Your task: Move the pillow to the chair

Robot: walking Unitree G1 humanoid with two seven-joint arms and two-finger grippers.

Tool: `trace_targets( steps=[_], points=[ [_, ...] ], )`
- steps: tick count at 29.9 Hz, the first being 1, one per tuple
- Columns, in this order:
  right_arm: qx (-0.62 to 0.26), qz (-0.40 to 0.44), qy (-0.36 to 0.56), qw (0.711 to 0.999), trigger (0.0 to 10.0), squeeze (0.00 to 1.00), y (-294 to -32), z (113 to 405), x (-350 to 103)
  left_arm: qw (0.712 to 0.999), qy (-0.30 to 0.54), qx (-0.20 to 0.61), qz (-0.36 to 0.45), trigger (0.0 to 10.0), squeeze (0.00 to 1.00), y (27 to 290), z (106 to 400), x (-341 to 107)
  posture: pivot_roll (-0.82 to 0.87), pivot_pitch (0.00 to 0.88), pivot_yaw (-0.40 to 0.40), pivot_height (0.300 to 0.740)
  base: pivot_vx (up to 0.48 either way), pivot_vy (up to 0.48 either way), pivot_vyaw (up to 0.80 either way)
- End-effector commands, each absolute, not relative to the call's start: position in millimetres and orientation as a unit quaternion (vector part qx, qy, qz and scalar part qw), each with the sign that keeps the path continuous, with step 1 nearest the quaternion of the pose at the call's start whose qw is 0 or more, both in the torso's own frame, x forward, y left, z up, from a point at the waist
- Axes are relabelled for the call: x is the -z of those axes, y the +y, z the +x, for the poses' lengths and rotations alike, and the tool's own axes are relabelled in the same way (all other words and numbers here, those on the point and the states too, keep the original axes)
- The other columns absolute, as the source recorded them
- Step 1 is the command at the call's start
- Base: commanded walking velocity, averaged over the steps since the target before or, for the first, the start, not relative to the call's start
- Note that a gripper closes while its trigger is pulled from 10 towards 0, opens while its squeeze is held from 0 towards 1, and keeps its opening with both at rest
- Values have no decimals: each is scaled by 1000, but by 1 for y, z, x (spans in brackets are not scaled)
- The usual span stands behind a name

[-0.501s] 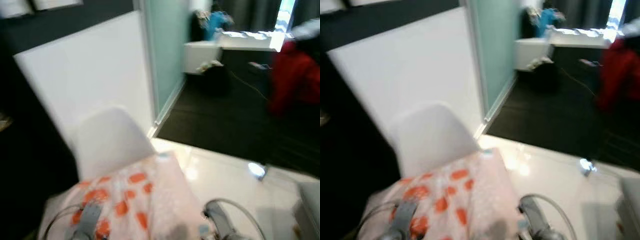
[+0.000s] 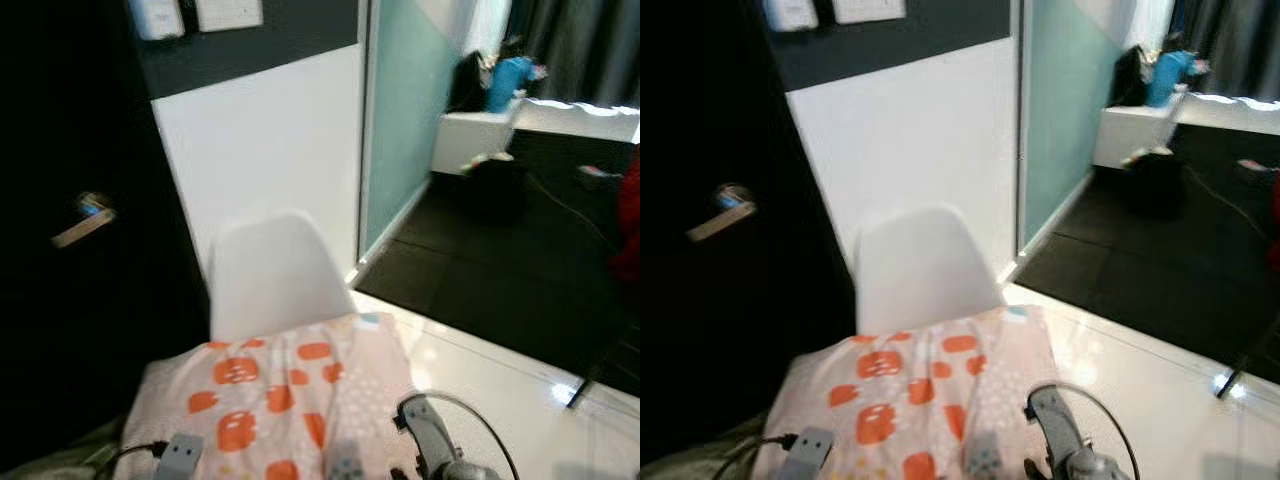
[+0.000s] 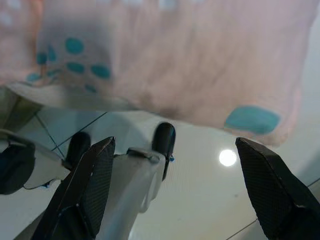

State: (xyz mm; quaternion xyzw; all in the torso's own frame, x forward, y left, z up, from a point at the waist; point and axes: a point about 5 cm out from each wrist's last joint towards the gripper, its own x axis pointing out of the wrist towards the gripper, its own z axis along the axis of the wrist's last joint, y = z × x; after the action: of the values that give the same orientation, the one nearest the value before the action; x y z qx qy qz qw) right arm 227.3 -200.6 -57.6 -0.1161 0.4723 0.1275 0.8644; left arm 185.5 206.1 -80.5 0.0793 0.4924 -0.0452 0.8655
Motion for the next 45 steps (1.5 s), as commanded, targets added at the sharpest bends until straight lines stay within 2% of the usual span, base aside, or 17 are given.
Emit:
trace_targets(
  steps=[1, 33, 42, 45],
  points=[
    [-128, -125, 467, 866, 10000, 0, -201, 232, 55, 872, 479, 53, 85, 10000, 0, 209, 192, 76, -208, 0, 52, 731, 0, 0, 0],
    [-123, -131, 463, 868, 10000, 0, -197, 234, 55, 867, 493, 38, 67, 10000, 0, 218, 186, 78, -199, 12, 55, 731, 0, 0, 0],
    [-122, -132, 464, 868, 10000, 0, -197, 233, 55, 864, 496, 48, 71, 10000, 0, 218, 183, 79, -203, 20, 58, 731, 0, -444, 0],
    [-123, -133, 464, 867, 10000, 0, -197, 233, 55, 865, 495, 40, 64, 10000, 0, 218, 182, 79, -200, 22, 54, 731, 0, 0, 0]
  ],
)
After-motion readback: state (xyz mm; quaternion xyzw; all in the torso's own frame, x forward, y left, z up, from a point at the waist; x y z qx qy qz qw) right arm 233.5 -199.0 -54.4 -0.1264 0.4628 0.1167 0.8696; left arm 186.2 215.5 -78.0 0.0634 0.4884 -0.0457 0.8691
